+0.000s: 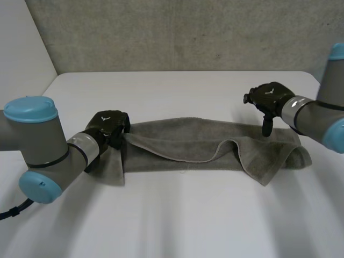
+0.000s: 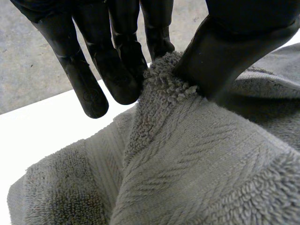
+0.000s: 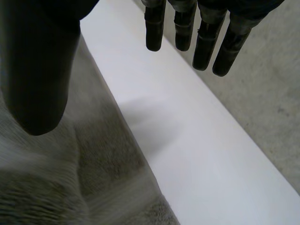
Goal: Fold the towel.
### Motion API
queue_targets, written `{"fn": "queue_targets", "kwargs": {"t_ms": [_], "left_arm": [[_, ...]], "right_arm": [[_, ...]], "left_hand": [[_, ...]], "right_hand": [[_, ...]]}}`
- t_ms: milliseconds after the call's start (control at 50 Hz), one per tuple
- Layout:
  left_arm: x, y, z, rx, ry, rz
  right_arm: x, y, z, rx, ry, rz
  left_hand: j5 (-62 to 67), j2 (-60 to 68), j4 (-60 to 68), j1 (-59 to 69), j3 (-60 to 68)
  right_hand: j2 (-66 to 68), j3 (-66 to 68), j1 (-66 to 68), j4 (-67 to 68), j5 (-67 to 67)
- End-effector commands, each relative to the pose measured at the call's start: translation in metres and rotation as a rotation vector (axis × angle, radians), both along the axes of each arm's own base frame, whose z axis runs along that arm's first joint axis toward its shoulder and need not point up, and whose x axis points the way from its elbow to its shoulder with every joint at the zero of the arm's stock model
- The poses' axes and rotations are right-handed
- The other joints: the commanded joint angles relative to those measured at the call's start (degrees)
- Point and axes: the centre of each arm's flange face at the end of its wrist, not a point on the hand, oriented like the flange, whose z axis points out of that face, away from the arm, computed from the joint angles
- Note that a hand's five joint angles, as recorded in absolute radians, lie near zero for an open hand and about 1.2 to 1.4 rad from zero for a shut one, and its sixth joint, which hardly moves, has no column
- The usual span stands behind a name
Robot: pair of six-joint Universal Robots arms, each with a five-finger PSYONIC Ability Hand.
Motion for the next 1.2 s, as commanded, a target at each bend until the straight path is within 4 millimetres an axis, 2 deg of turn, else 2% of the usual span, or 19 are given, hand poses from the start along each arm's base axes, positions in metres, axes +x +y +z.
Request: {"fn": "queue_targets", "kwargs": {"t_ms": [20, 40, 80, 140, 180, 200, 240, 260, 280, 460, 720, 940, 1200], "left_arm": [[0.005, -0.004, -0.001, 0.0, -0.006, 0.035], [0.007, -0.005, -0.001, 0.0, -0.011, 0.05], [0.008, -0.005, 0.0, -0.002, -0.013, 0.06], [0.01, -0.005, 0.0, -0.002, -0.017, 0.073], [0.009, -0.005, -0.001, -0.001, -0.018, 0.072], [0.009, -0.004, -0.001, -0.001, -0.018, 0.072], [0.009, -0.004, 0.0, 0.0, -0.016, 0.072], [0.01, -0.004, 0.0, 0.0, -0.017, 0.074], [0.01, -0.004, 0.0, 0.0, -0.017, 0.074], [0.011, -0.001, 0.002, 0.013, 0.003, 0.081], [0.011, 0.001, 0.007, 0.024, 0.039, 0.092], [0.012, 0.004, 0.003, 0.036, 0.036, 0.088], [0.012, 0.006, 0.002, 0.041, 0.034, 0.089]], "right_arm": [[-0.007, 0.065, 0.028, 0.037, -0.063, 0.101], [-0.007, 0.065, 0.028, 0.038, -0.063, 0.102], [-0.01, 0.09, 0.016, 0.091, -0.059, 0.128], [-0.013, 0.097, 0.009, 0.106, -0.056, 0.129], [-0.023, 0.109, -0.006, 0.107, -0.031, 0.129], [-0.023, 0.109, -0.006, 0.107, -0.031, 0.129], [-0.034, 0.117, -0.023, 0.08, 0.022, 0.123], [-0.034, 0.117, -0.023, 0.08, 0.022, 0.123], [-0.039, 0.119, -0.031, 0.063, 0.049, 0.121], [-0.056, 0.117, -0.06, 0.003, 0.083, 0.078], [-0.052, 0.112, -0.087, -0.004, 0.047, 0.123], [-0.05, 0.106, -0.096, -0.043, 0.048, 0.13], [-0.05, 0.102, -0.095, -0.05, 0.025, 0.113]], "left_hand": [[4.8, 3.5, 1.9, 7.7, 2.6], [4.8, 3.5, 1.9, 7.7, 2.6], [4.8, 3.5, 1.9, 7.7, 2.6], [4.8, 3.5, 1.9, 7.7, 2.6], [4.8, 3.5, 1.9, 7.7, 2.6], [4.8, 3.5, 1.9, 7.7, 2.6], [4.8, 3.5, 1.9, 7.7, 2.6], [4.8, 3.5, 1.9, 7.7, 2.6], [4.8, 3.5, 1.9, 7.7, 2.6], [4.8, 3.5, 1.9, 7.7, 2.6], [4.8, 3.5, 1.9, 7.7, 2.6], [4.8, 3.5, 1.9, 7.7, 2.6], [4.8, 3.5, 1.9, 7.7, 2.6]], "right_hand": [[8.6, 8.6, 8.5, 8.9, 10.3], [8.7, 8.6, 8.5, 8.9, 10.4], [12.5, 12.5, 12.4, 12.8, 14.2], [12.7, 12.7, 12.5, 13.0, 14.4], [13.9, 13.9, 13.7, 14.1, 15.6], [13.9, 13.9, 13.7, 14.1, 15.6], [14.1, 14.0, 13.9, 14.3, 15.8], [14.1, 14.0, 13.9, 14.3, 15.8], [14.1, 14.0, 13.9, 14.3, 15.8], [14.4, 14.4, 14.2, 14.7, 16.1], [14.6, 14.5, 14.4, 14.8, 16.3], [17.3, 17.2, 17.1, 17.5, 19.0], [21.6, 21.6, 21.5, 21.9, 23.3]]}}
